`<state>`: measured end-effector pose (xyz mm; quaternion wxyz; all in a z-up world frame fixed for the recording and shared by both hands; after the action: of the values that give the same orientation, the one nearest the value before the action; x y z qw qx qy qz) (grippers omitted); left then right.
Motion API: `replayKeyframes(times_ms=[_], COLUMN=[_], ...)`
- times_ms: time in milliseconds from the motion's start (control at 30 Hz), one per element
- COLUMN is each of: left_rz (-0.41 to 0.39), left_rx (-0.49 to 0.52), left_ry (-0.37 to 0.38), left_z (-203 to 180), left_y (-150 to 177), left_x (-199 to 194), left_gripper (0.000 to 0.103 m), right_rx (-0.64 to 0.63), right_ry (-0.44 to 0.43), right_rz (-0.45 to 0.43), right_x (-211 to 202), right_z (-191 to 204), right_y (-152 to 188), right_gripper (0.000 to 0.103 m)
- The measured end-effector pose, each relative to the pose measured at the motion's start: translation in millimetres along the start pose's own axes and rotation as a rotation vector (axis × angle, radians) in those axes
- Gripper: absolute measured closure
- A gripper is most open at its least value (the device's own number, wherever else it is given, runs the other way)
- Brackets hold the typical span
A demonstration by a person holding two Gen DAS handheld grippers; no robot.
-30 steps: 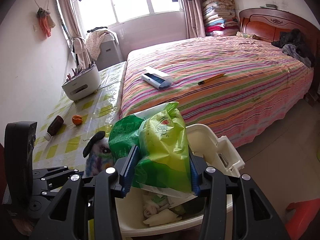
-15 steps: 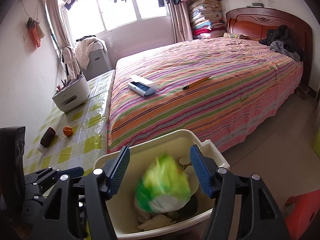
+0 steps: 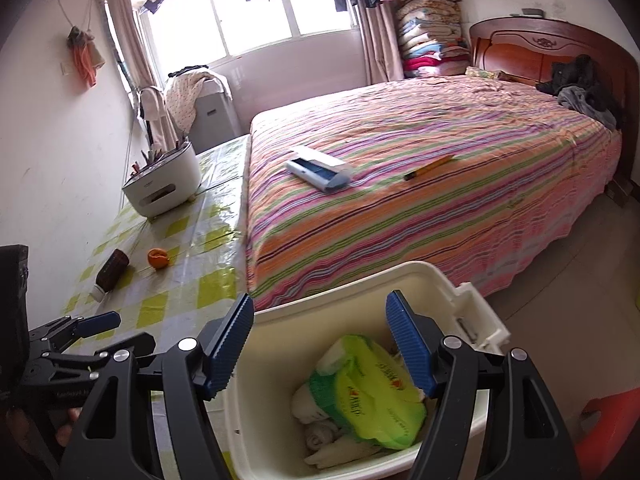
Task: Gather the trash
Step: 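Move both open tools back over the table toward the brown bottle and orange peel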
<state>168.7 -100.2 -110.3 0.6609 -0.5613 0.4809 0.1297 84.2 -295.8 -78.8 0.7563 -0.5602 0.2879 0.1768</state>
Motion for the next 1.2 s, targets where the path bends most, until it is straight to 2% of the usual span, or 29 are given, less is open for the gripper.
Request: replayKeyframes(times_ms=[533, 733, 900, 1033, 1200], left_rz=[-0.036, -0.056, -0.062, -0.037, 0.008], left_rx=[-0.128, -0.217, -0.219, -0.208, -0.234], left_ry=[-0.155, -0.181, -0.215, -0.234, -0.209], left_z=[108.9, 163.4, 199.8, 219.3, 238.3], left_y=[3.4, -12.9, -26.6, -33.4, -41.8], left_x=[-19.0, -35.3, -47.0, -36.8, -11.7], left_gripper=[0.015, 0.015, 0.015, 0.015, 0.015], right_rx=[-0.084, -0.104, -0.139, -0.208, -0.288], right_ry=[-0.125, -0.179, -0.230, -0.256, -0.298], right_rz=[0.059, 0.091, 0.124, 0.125, 0.149], right_x=[36.3, 55.0, 76.8, 91.0, 119.2], right_z=[109.1, 145.2, 178.3, 201.0, 229.8], right_y=[8.7, 12.3, 13.9, 10.3, 3.9], right_gripper=[0.036, 0.036, 0.036, 0.036, 0.036])
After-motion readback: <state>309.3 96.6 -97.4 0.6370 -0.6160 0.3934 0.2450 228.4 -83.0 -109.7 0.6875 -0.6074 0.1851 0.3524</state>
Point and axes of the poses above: each gripper's, at about its wrist camera, not at the fingertips, and x roughly the way its jaws point, z to its left, y to its underside, the point moved 6 cm from there along x, roughly the way its jaws point, and after that the axes turned 1 degree about -y, right-handed, at the moved point
